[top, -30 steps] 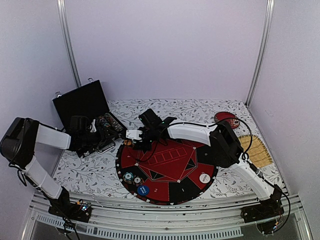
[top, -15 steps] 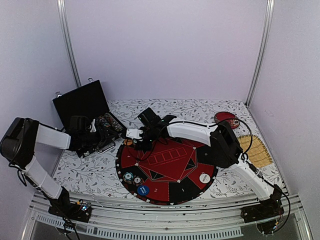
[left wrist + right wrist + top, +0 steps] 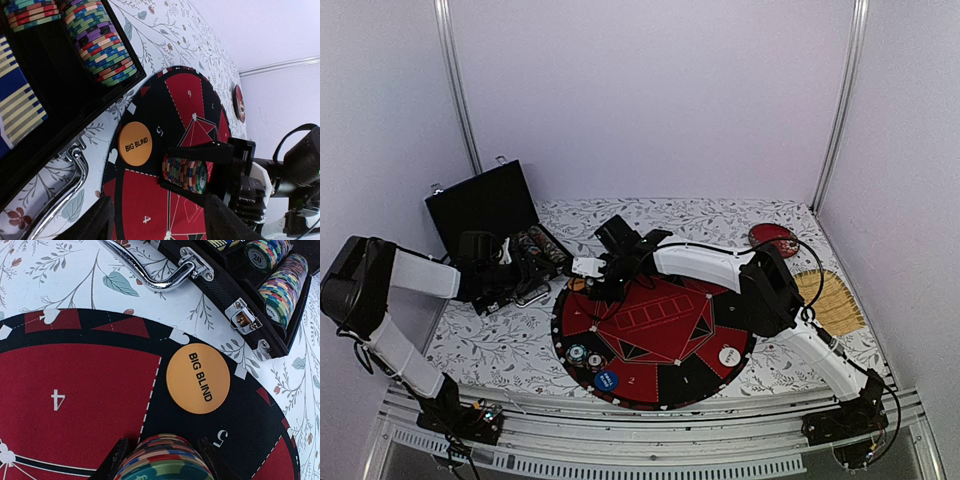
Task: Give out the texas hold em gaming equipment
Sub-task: Place the poker chips pile in the big blind area.
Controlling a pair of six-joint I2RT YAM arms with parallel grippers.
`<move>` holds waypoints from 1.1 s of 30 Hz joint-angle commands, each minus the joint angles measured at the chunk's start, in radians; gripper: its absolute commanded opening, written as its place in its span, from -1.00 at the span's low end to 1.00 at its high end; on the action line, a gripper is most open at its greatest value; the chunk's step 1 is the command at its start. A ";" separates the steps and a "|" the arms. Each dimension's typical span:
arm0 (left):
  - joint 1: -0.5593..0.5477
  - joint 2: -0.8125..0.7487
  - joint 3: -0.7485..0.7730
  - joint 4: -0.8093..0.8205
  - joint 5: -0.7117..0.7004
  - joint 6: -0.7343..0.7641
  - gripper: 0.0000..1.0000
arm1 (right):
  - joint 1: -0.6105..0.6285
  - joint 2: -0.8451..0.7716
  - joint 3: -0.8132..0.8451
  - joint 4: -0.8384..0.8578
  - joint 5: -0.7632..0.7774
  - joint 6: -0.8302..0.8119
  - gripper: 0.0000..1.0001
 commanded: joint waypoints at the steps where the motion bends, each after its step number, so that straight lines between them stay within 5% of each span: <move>1: 0.010 -0.021 0.017 -0.010 0.007 0.020 0.28 | 0.007 0.096 -0.018 -0.072 0.042 0.003 -0.29; 33: 0.015 -0.028 0.016 -0.015 0.011 0.028 0.30 | 0.007 0.093 -0.015 -0.073 0.026 0.009 0.16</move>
